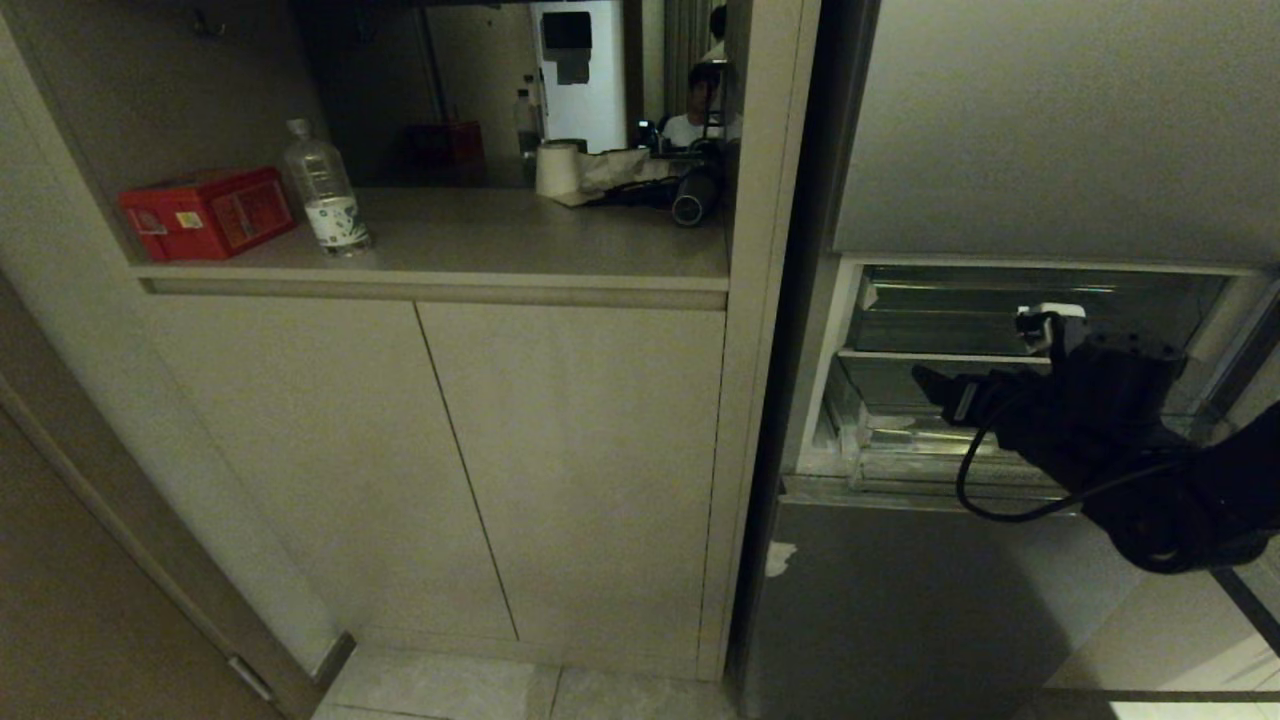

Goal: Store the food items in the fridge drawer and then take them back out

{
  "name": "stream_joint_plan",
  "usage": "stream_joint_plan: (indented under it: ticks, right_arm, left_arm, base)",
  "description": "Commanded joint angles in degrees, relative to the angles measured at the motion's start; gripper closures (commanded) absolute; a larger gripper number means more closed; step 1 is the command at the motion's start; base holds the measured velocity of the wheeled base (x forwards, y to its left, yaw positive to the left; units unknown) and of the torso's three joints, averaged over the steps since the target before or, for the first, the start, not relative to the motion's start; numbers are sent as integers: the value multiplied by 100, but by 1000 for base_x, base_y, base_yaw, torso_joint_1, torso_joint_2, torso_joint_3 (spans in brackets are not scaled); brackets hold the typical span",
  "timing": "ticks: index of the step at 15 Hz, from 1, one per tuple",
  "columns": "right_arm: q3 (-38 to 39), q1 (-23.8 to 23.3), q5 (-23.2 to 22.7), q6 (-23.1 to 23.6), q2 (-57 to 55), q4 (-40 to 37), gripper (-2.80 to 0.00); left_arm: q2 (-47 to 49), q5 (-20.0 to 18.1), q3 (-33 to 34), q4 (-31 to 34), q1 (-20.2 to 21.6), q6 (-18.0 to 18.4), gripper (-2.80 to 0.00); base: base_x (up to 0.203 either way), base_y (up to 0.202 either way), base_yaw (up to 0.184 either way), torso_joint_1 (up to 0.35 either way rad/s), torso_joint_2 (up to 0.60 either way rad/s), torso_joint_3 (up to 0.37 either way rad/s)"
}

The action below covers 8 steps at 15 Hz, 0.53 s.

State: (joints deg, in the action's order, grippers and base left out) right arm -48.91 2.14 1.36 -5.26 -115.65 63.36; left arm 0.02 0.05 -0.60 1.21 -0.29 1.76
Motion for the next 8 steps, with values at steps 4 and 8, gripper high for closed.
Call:
stream_joint_plan:
  ticks: [4, 8]
  right_arm:
    - [-1597, -527, -237, 414, -842, -1310, -280]
    - [-2006, -721, -259, 584, -1169, -1815, -280]
  left_arm:
    - [6, -5, -2, 2, 3, 0, 0]
    - [6, 3, -2, 2, -6, 0, 0]
  base:
    - [0, 0, 0, 0, 0, 0]
    - [0, 0, 0, 0, 0, 0]
